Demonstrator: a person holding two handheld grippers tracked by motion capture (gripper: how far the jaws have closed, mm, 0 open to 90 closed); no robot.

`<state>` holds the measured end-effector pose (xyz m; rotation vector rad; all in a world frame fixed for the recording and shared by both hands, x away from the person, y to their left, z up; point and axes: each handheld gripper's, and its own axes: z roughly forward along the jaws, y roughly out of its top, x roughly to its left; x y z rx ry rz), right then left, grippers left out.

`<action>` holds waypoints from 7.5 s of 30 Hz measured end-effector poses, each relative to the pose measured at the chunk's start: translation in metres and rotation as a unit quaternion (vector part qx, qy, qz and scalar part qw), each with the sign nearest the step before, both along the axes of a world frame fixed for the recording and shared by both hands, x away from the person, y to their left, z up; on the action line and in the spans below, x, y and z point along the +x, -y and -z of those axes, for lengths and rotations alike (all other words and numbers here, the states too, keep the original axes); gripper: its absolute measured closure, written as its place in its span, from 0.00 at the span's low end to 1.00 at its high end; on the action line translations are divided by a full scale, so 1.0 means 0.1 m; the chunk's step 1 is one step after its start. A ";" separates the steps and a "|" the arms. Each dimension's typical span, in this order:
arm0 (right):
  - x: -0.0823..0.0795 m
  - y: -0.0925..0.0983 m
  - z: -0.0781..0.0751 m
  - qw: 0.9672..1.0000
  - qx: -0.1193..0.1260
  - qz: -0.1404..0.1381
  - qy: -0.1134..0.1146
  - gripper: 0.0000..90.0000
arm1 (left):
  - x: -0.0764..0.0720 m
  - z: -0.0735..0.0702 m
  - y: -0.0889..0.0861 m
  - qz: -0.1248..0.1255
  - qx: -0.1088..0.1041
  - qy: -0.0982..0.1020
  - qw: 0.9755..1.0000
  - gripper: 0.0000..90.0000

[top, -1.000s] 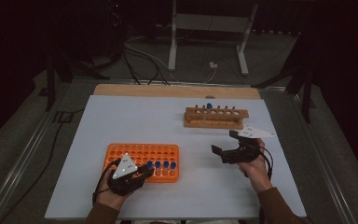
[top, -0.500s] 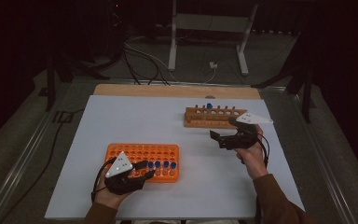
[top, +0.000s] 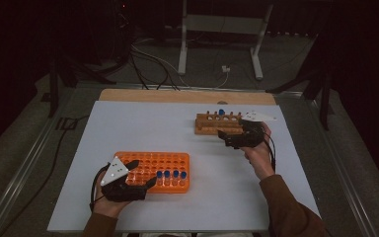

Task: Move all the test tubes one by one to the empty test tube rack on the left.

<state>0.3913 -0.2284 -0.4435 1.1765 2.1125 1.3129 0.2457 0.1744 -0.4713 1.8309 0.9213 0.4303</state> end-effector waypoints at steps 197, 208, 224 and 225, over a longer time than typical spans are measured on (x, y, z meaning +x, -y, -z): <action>-0.44 -0.11 -0.13 0.998 0.047 -0.047 0.007 0.00 | 0.21 -0.13 0.08 0.030 -0.036 0.005 0.999 0.87; -0.48 0.04 -0.08 0.998 0.049 -0.036 0.005 0.00 | 0.08 -0.11 0.04 0.031 -0.037 0.003 0.999 0.87; -0.51 0.14 -0.02 0.999 0.043 -0.030 0.000 0.00 | -0.05 -0.01 0.07 0.044 -0.013 -0.008 0.999 0.87; -0.52 0.15 -0.02 0.999 0.043 -0.029 0.001 0.00 | -0.06 0.00 0.06 0.043 -0.012 -0.010 0.999 0.87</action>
